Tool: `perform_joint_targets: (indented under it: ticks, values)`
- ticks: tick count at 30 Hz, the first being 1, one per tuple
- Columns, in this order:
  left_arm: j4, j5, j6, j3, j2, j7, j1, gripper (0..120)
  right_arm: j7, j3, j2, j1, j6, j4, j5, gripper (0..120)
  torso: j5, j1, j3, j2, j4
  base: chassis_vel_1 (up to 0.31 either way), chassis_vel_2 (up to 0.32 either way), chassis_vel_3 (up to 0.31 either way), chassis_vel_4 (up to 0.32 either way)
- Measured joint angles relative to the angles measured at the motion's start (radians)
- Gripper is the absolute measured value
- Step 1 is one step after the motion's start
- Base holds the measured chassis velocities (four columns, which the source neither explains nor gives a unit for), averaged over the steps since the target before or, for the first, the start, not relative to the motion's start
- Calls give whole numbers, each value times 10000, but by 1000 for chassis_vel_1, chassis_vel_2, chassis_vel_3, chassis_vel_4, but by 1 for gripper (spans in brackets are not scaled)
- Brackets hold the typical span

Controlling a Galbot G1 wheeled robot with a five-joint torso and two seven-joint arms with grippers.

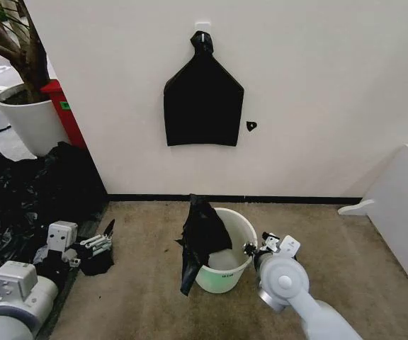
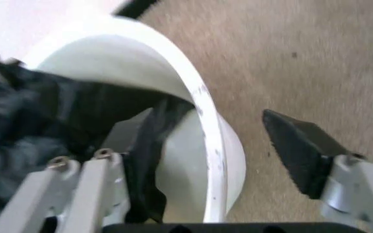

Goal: Place the garbage bag over the trash bin.

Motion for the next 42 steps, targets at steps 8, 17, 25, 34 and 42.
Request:
perform_joint_targets:
  ticks: [8, 17, 25, 34, 42]
  values:
    - [0, -9, -6, -47, -4, 4, -81, 100, -2174, 788, -1062, -776, -1244, 1704, -1098, 89, -3, 0, -2, 0, -3, 0, 0, 0, 0]
    - [0, -36, 10, -316, -16, -54, 69, 100, -4007, -666, -799, 502, -1795, 1094, -2347, 100, -2, 0, -1, 0, 1, 0, 0, 0, 0]
    - [0, -63, 11, -676, 25, -60, 469, 100, -3608, -2528, 190, 2265, -1963, -247, -2013, 100, -4, 1, 0, 0, 2, 0, 0, 0, 0]
    - [0, -63, 10, -846, -70, -59, 571, 100, -3302, -3277, 957, 2869, -1971, -1340, -2127, 100, -3, 1, 0, 0, 0, 0, 0, 0, 0]
    - [0, -64, -6, -812, -65, -56, 461, 100, -3155, -3474, 1364, 3083, -1929, -1850, -2202, 87, -3, 1, 0, 0, -1, 0, 0, 0, 0]
